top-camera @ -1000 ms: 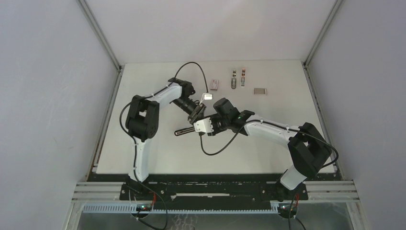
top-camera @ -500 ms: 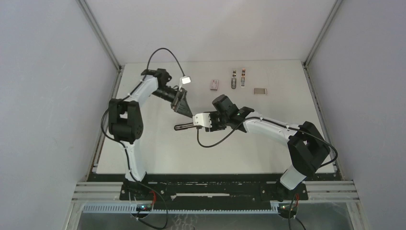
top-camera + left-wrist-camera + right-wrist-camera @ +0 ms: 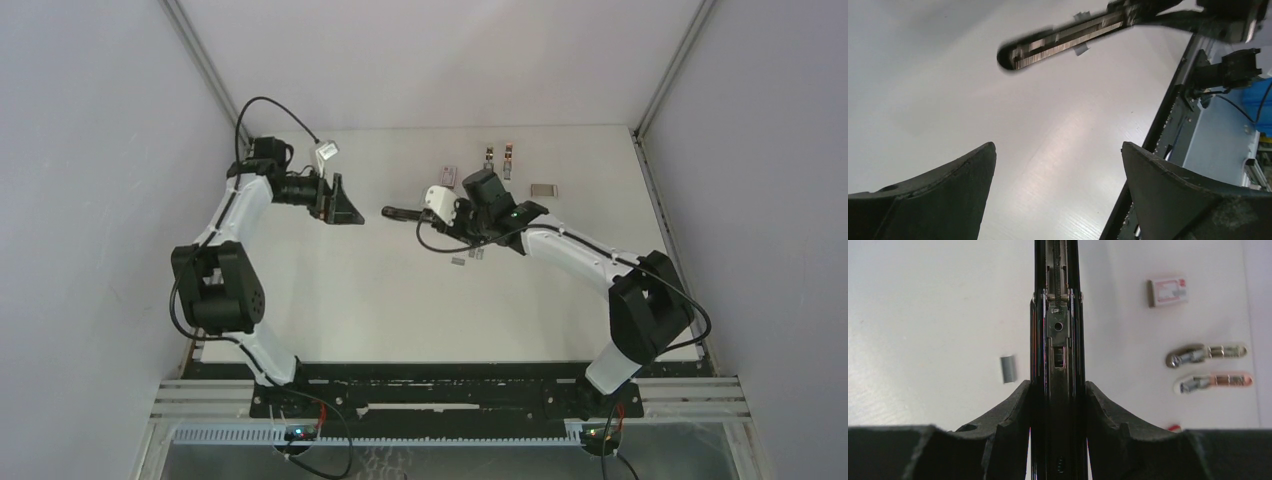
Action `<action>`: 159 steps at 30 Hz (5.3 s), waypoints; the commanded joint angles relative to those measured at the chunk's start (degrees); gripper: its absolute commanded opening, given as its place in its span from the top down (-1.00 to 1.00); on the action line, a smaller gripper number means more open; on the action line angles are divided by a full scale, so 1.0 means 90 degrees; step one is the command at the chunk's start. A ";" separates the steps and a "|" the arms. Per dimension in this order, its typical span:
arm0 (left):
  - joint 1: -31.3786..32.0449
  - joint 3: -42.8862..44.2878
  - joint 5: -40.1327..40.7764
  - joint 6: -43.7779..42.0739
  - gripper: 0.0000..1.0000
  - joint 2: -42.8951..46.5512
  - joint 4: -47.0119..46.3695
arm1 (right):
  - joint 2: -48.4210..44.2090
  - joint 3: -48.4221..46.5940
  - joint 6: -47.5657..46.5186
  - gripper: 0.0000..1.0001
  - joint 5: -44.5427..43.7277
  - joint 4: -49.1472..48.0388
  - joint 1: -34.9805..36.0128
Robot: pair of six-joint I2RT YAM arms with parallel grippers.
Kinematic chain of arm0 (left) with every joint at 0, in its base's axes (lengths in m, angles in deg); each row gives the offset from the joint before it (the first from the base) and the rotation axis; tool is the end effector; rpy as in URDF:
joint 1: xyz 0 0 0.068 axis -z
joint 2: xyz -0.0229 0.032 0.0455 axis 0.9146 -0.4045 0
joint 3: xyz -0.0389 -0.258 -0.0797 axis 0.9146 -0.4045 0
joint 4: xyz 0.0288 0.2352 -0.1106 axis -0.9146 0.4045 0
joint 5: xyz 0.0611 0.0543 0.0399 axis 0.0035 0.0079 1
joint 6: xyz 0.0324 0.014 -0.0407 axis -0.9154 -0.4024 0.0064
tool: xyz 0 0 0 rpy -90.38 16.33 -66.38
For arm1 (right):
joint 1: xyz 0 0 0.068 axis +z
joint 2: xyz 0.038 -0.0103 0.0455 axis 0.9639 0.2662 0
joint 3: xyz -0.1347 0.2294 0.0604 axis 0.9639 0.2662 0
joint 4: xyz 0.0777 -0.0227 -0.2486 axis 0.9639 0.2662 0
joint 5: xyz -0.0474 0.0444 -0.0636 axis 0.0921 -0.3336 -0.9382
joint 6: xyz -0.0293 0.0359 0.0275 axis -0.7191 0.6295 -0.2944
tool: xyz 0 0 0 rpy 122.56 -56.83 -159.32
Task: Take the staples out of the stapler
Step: Place the stapler at the center of the board.
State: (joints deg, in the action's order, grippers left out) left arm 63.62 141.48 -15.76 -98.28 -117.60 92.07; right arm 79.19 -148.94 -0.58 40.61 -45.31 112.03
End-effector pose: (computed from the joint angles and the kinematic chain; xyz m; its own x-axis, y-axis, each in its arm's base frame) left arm 0.3529 -0.0147 0.2777 -0.7236 0.1908 -0.6634 0.6512 0.5073 -0.5644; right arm 0.2797 0.2215 0.2544 0.0211 -0.7906 -0.6119 -0.8859 0.2689 -0.3779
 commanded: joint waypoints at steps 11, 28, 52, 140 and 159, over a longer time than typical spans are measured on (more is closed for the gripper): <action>-0.1203 -0.1295 0.0152 -0.0371 -0.99 0.1440 -0.0314 | -0.0582 -0.1052 0.2753 1.00 -0.1256 -0.0560 -0.1103; -0.1950 -0.1958 -0.0089 -0.1028 -0.99 0.1769 -0.0027 | -0.0737 -0.1042 0.4420 1.00 -0.2631 -0.1145 -0.1913; -0.1949 -0.2112 -0.0209 -0.1213 -0.99 0.1613 -0.0031 | 0.1493 -0.2594 0.5595 1.00 -0.3243 -0.0627 -0.2582; -0.1965 -0.2100 -0.0396 -0.1315 -0.99 0.1345 0.0073 | 0.4389 -0.4928 0.6595 1.00 -0.2123 0.1654 -0.3358; -0.1964 -0.2075 -0.0434 -0.1341 -0.99 0.1284 0.0120 | 0.4730 -0.5485 0.5890 1.00 -0.1881 0.2407 -0.3327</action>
State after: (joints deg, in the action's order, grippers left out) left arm 46.31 123.64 -17.44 -108.91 -105.82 92.57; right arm 121.98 -194.99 54.52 23.23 -23.46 81.67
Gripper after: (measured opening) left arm 0.996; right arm 0.384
